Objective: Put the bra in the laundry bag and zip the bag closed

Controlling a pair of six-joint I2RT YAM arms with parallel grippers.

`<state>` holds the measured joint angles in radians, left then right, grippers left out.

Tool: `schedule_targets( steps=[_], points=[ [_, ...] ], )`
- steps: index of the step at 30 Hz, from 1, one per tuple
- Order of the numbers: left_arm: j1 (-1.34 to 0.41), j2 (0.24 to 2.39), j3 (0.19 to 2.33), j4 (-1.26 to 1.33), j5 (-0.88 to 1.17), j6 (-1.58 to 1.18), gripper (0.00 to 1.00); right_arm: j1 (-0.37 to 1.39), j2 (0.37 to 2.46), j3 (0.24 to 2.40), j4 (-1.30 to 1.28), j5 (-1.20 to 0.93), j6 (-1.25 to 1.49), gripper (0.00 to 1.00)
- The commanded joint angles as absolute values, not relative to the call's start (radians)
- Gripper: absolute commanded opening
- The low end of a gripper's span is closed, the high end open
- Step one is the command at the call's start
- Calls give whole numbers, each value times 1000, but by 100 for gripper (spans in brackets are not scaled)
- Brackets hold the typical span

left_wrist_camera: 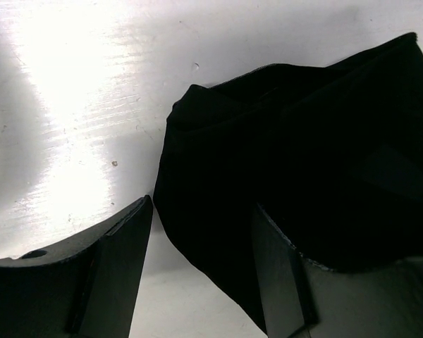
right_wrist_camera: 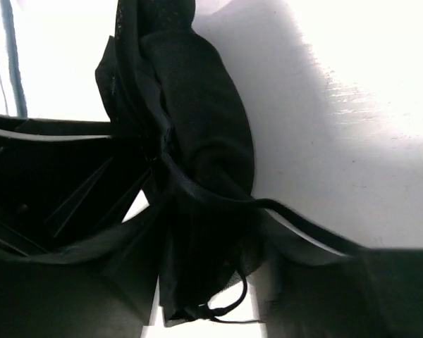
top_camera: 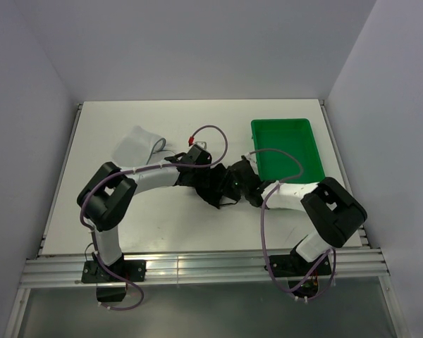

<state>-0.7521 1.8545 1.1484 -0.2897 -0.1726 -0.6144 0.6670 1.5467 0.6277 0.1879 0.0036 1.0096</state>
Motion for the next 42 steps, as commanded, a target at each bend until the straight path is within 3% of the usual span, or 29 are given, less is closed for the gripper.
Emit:
schedule_targets(
  steps=[1, 7, 13, 19, 21, 31, 37, 42],
  points=[
    [-765, 1875, 1140, -287, -161, -620, 64, 683, 1558, 626, 264, 60, 1042, 49],
    [-765, 1853, 1152, -308, -172, -617, 64, 684, 1531, 638, 216, 109, 1022, 25],
    [-767, 1760, 1215, -392, -230, -604, 69, 684, 1528, 652, 170, 127, 1000, 10],
    [-767, 1652, 1366, -567, -395, -600, 78, 684, 1516, 666, 132, 137, 982, 5],
    [-765, 1644, 1417, -688, -543, -604, 79, 686, 1499, 672, 106, 144, 973, 5],
    [-704, 1758, 1543, -1026, -972, -662, 81, 684, 1422, 765, -17, 127, 917, 4],
    [-680, 1874, 1627, -1129, -1084, -690, 83, 684, 1405, 837, -60, 94, 888, 3],
    [-652, 1905, 1637, -1060, -1065, -626, 83, 684, 1391, 868, -80, 84, 879, 3]
  ],
)
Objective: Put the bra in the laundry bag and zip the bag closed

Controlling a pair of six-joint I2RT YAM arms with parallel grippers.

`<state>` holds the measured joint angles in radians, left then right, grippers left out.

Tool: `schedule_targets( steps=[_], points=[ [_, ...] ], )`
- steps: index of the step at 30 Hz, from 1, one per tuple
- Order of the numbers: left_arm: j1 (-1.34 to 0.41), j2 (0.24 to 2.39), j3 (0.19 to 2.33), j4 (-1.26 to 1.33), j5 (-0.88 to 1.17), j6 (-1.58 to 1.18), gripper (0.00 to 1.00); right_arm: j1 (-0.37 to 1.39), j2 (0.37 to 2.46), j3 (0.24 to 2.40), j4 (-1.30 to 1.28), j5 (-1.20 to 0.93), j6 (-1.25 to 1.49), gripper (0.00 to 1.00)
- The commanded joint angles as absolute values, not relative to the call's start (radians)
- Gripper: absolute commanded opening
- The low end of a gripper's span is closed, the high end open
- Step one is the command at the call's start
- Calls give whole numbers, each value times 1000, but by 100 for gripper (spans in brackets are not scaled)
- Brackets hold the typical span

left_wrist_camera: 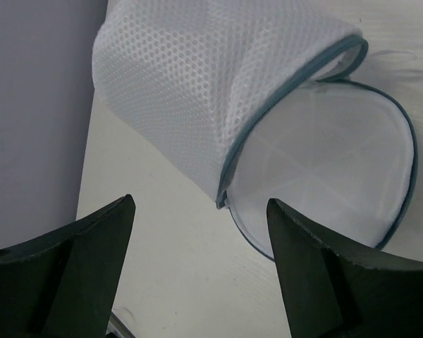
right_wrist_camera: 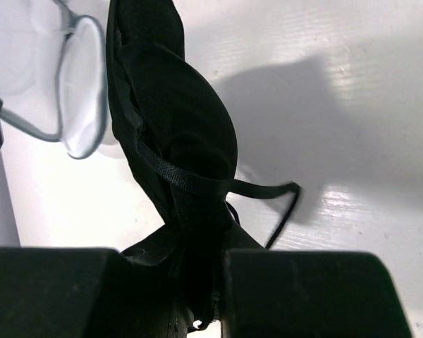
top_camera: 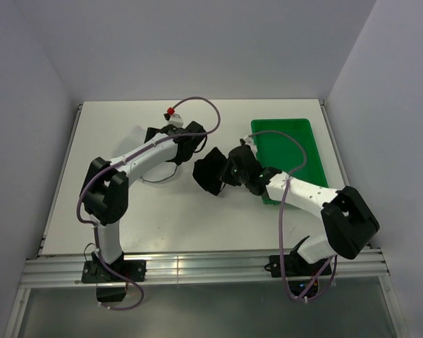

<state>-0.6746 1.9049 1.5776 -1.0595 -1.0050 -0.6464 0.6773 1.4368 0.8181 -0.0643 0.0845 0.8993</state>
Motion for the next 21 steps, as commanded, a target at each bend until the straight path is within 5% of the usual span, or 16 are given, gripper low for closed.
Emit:
schedule_targets(
  steps=[1, 21],
  points=[
    [-647, 1916, 1640, -1060, -1071, -621, 83, 686, 1390, 871, -80, 80, 877, 3],
    [-560, 2052, 1674, -881, -1034, -534, 61, 684, 1351, 853, -58, 45, 880, 3]
  ],
)
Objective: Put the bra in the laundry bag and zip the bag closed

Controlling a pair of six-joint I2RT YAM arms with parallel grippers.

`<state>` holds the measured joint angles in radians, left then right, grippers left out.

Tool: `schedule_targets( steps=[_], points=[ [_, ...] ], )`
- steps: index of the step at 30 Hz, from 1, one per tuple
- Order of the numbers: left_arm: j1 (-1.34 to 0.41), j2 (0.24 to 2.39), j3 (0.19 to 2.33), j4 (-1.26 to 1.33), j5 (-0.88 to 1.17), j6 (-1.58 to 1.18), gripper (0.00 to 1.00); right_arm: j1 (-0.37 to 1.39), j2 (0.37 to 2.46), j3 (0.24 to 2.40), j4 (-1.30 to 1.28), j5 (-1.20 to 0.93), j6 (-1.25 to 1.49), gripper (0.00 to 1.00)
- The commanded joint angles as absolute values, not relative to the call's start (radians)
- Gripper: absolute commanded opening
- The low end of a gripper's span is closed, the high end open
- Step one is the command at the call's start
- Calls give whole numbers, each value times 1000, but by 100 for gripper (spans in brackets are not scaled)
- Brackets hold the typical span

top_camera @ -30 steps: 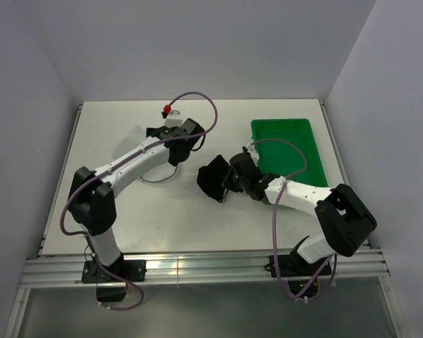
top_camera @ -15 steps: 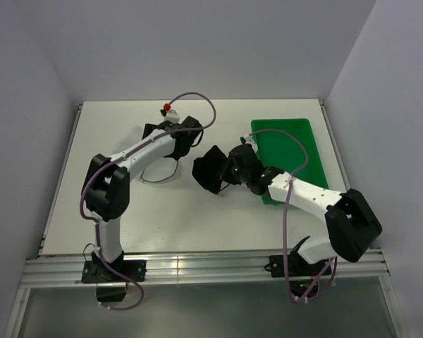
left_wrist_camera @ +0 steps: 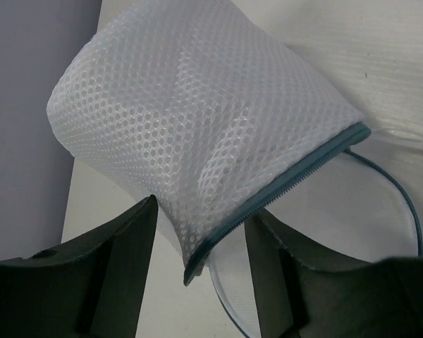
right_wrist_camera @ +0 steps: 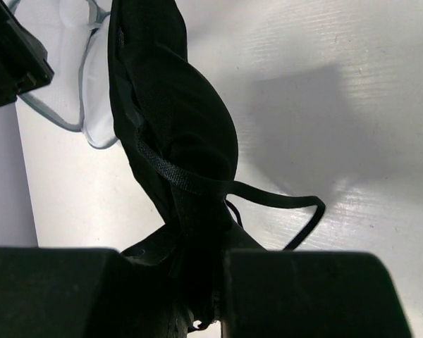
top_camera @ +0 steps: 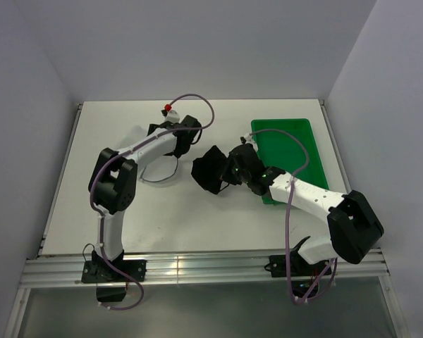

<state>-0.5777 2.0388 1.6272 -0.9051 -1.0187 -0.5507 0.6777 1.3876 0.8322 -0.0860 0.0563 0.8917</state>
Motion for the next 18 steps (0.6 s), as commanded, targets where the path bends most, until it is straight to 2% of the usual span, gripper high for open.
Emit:
schedule_targets(
  steps=[1, 4, 7, 8, 10, 11, 18],
  points=[
    [-557, 2054, 1672, -868, -1028, -531, 58, 684, 1354, 854, -57, 43, 881, 3],
    [-549, 2059, 1670, -859, -1022, -526, 49, 684, 1358, 864, -55, 34, 874, 3],
    [-549, 2060, 1684, -870, -1012, -525, 35, 684, 1364, 877, -54, 23, 870, 3],
    [-548, 2057, 1689, -871, -999, -528, 24, 684, 1365, 885, -55, 15, 867, 3],
    [-548, 2033, 1683, -867, -973, -528, 12, 684, 1371, 908, -60, 8, 859, 3],
    [-548, 2008, 1672, -861, -936, -525, 2, 686, 1379, 917, -67, 6, 856, 3],
    [-548, 1870, 1606, -828, -720, -528, 0, 735, 1440, 1037, -100, -26, 838, 3]
  ],
)
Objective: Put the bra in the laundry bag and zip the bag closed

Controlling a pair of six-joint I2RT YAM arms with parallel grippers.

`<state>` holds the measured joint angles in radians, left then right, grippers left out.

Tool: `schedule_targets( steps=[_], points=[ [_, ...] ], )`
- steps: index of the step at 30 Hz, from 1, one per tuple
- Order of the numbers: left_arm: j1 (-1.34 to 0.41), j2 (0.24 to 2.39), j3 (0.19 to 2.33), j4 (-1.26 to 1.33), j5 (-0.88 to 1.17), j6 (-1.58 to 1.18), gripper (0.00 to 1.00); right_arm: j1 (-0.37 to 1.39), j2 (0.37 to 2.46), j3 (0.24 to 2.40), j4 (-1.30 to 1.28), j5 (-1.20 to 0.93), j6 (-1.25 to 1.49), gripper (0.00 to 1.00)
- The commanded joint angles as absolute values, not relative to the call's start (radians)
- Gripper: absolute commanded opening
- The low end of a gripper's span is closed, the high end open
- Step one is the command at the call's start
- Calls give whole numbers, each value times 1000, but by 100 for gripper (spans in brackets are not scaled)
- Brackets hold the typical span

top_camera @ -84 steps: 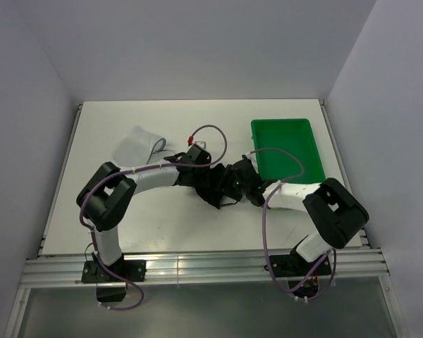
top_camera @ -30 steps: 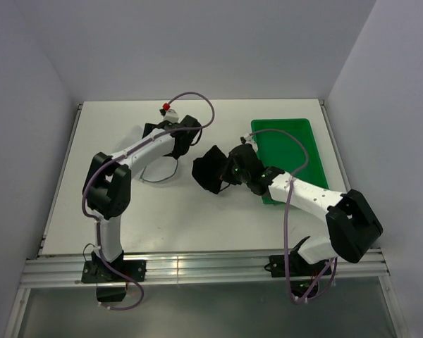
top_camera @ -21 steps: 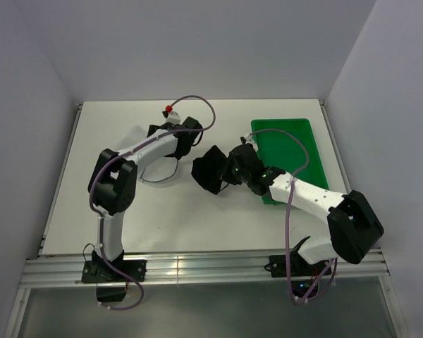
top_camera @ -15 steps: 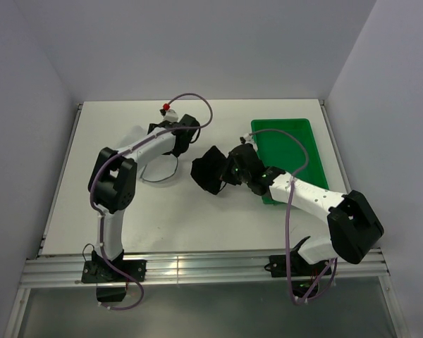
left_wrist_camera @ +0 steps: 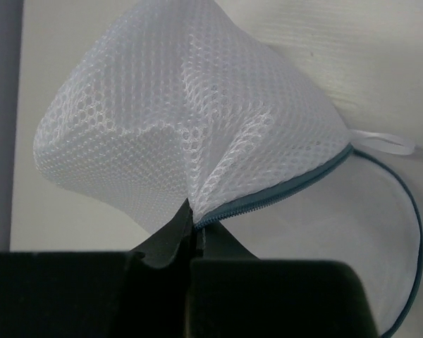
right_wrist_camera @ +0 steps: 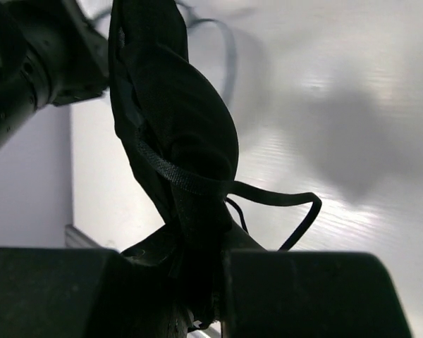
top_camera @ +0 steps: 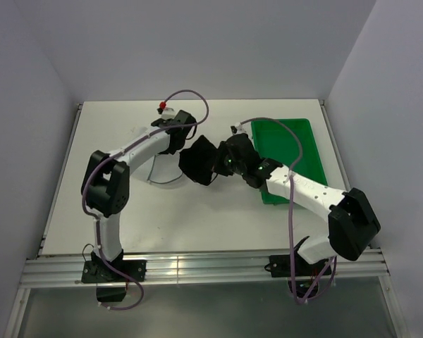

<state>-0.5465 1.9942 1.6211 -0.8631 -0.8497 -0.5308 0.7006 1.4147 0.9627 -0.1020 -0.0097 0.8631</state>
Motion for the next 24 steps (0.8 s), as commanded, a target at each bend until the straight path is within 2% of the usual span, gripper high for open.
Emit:
schedule_targets(
  steps=[1, 10, 24],
  points=[
    [-548, 1853, 1598, -824, -694, -531, 0, 742, 1460, 1045, -101, -28, 839, 3],
    [-549, 1684, 1533, -801, -486, -546, 0, 775, 1540, 1077, -63, -45, 847, 2],
    [-552, 1371, 1209, -588, -92, -529, 0, 752, 1658, 1183, -147, -40, 802, 0]
  ],
)
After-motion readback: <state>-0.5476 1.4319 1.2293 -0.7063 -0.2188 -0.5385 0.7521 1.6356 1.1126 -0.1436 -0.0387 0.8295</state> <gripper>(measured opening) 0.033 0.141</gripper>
